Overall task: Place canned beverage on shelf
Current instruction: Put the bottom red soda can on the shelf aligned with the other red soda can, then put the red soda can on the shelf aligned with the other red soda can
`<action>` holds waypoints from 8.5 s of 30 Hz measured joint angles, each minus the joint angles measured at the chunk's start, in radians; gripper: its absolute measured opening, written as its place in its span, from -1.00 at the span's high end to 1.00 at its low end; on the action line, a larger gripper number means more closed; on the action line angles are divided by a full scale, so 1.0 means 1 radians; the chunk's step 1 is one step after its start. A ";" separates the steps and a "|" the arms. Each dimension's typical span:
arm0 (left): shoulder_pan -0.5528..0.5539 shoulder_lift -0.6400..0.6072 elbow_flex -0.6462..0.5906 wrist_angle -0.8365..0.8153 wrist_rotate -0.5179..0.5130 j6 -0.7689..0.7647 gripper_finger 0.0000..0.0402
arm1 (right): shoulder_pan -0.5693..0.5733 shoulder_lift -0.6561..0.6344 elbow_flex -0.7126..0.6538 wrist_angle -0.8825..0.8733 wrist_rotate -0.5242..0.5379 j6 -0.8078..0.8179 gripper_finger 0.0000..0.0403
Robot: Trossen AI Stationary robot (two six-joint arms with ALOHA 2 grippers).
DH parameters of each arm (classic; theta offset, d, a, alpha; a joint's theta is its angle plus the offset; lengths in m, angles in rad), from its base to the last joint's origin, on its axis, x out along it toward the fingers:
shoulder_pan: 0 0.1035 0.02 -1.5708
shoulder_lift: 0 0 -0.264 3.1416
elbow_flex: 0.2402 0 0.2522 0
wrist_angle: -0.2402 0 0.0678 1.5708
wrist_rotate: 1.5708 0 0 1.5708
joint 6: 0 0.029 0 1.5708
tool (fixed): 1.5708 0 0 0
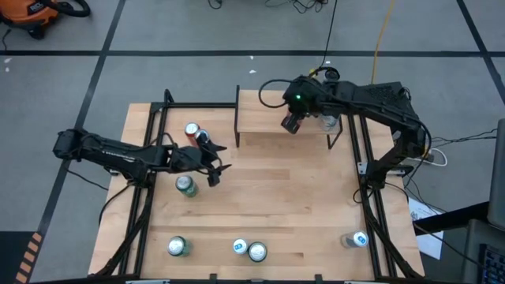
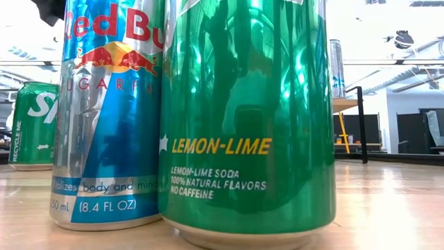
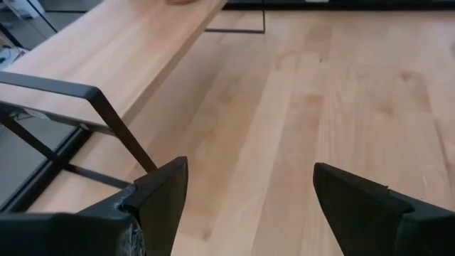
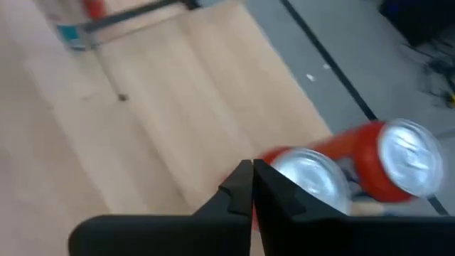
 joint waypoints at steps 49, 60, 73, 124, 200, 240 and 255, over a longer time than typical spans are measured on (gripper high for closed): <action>0.003 0.026 -0.001 -0.004 0.003 -0.002 -0.51 | -0.136 0.044 -0.002 -0.122 0.045 0.021 1.00; 0.004 -0.131 0.059 -0.246 -0.088 -0.033 -0.51 | -0.080 -0.102 -0.005 -0.038 -0.079 0.018 0.61; 0.048 -0.245 0.061 -0.661 -0.296 -0.258 -0.51 | 0.150 -0.206 -0.159 0.161 -0.112 0.105 0.05; 0.800 0.006 0.070 -0.610 0.358 0.226 -0.56 | 0.331 -0.222 -0.318 0.275 -0.107 0.118 0.05; 0.067 0.454 0.350 -0.176 0.422 0.365 -0.56 | 0.524 0.068 -1.009 1.663 0.024 0.035 -0.57; 0.067 0.439 0.350 -0.236 0.357 0.289 -0.57 | 0.373 0.238 -0.972 1.787 -0.213 0.121 -0.52; 0.069 0.214 0.349 -0.363 0.179 0.207 -0.57 | 0.374 0.006 -0.976 1.491 -0.183 0.140 -0.36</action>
